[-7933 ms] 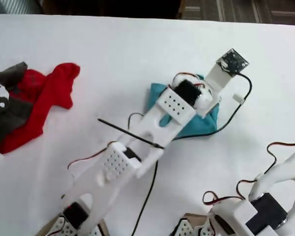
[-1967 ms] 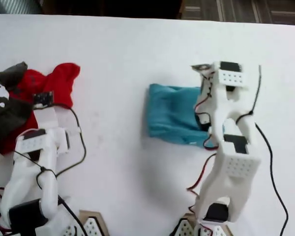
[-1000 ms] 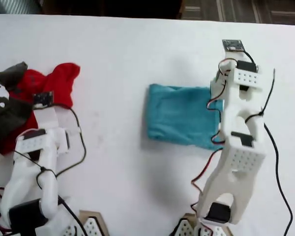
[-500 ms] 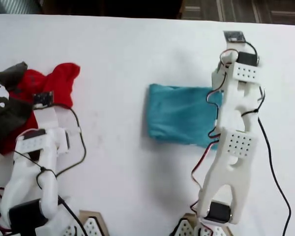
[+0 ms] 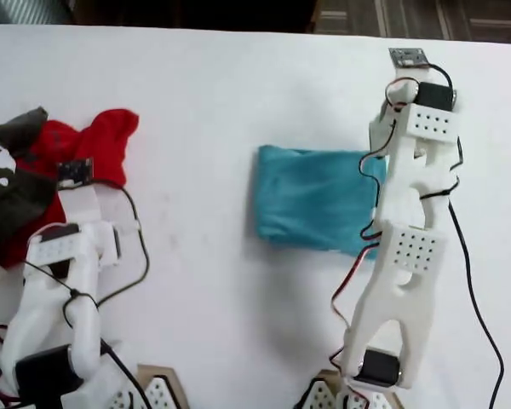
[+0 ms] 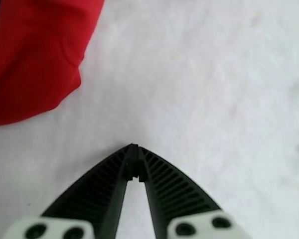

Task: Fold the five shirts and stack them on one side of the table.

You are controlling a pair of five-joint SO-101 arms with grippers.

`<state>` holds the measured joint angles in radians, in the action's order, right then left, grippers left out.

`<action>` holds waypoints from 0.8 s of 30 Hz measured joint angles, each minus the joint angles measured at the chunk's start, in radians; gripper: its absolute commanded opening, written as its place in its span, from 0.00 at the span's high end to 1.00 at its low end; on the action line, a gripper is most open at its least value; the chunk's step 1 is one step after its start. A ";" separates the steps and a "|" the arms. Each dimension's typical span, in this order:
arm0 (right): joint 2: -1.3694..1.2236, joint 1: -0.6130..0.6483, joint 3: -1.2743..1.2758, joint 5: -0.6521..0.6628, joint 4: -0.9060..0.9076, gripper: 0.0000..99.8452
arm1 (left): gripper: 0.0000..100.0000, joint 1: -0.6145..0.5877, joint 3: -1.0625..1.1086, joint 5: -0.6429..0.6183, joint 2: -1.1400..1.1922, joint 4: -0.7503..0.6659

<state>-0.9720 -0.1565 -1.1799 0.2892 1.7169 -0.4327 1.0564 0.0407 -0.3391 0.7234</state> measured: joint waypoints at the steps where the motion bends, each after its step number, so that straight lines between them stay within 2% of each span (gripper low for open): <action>1: 0.000 0.000 0.000 0.008 0.002 0.80 | 0.97 0.000 0.000 0.000 0.000 0.000; 8: 0.000 0.005 0.031 0.015 0.005 0.80 | 0.97 0.000 0.000 0.000 0.000 0.000; 16: 0.000 0.091 0.052 0.015 0.005 0.80 | 0.97 0.000 0.000 0.000 0.000 0.000; 24: -0.057 0.092 0.052 0.015 0.005 0.80 | 0.97 0.000 0.000 0.000 0.000 0.000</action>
<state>-1.0288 -0.0644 -1.1278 0.3046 1.7215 -0.4327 1.0564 0.0407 -0.3391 0.7234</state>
